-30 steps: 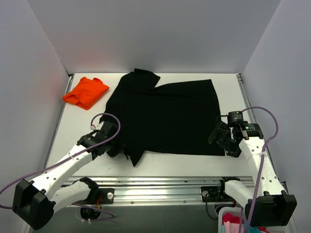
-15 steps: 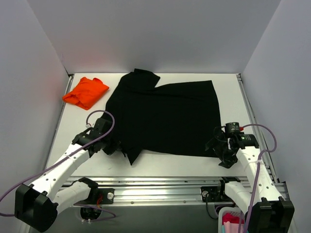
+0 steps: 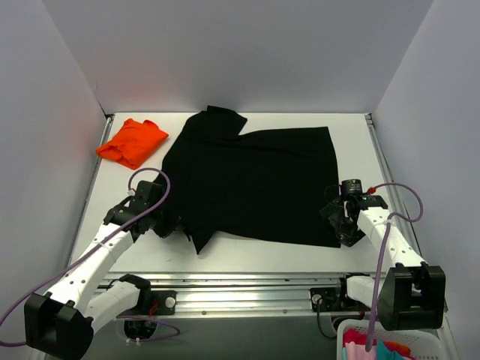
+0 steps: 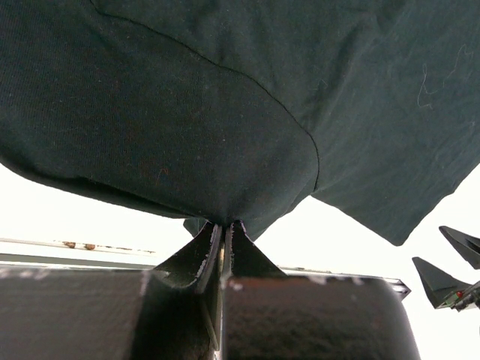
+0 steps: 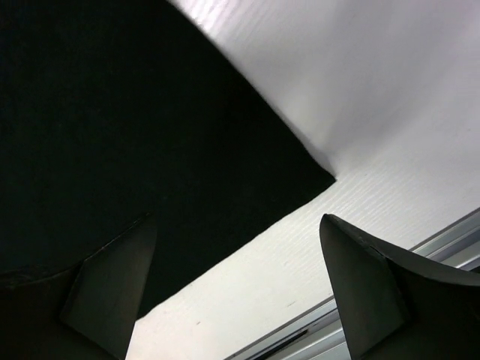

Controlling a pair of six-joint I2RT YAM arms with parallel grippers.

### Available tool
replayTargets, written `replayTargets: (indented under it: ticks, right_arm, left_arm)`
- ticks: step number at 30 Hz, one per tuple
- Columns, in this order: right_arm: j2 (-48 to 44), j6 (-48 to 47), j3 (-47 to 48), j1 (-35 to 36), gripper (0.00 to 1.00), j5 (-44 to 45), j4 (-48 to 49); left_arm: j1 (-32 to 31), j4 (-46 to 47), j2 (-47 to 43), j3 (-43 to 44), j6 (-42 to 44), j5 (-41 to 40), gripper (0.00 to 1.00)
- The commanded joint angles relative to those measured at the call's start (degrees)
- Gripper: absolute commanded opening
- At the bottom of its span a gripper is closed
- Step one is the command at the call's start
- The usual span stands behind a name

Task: Fold and stack the t-shirts
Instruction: Flatten the tshirt out

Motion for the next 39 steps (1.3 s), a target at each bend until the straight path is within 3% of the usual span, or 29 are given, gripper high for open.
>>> replayTargets:
  ticks: [1,16,21,23,28,32,39]
  right_arm:
    - [-0.96,1.9,-1.94,-0.4,0.85,6.02,-1.82]
    - [1.58,2.69,-8.18,-0.4,0.79,7.08,3.37]
    - [2.73,2.25,-8.35,-0.4,0.73,7.16,4.07]
    - [2.47,1.9,-8.36,-0.4,0.55,6.99,4.51]
    - [3.43,1.64,-8.09,-0.4,0.43,7.25,4.95]
    - [3.08,1.2,-8.35,-0.4,0.03,6.55,5.74]
    - [1.94,0.06,-5.64,-0.4,0.0,6.9,2.42]
  left_arm:
    - [0.96,0.8,0.11,0.13,2.02,1.58,0.02]
    - [3.16,1.42,2.13,-0.04,3.69,2.91,0.02]
    - [3.33,1.85,2.66,-0.39,3.6,2.9,0.02]
    - [3.33,2.21,2.92,-0.48,3.52,3.08,0.02]
    - [3.33,3.08,3.89,-0.57,3.34,3.26,0.02]
    - [3.33,3.17,3.81,-0.31,3.34,3.26,0.02]
    - [3.33,1.51,3.19,0.65,3.34,2.9,0.02]
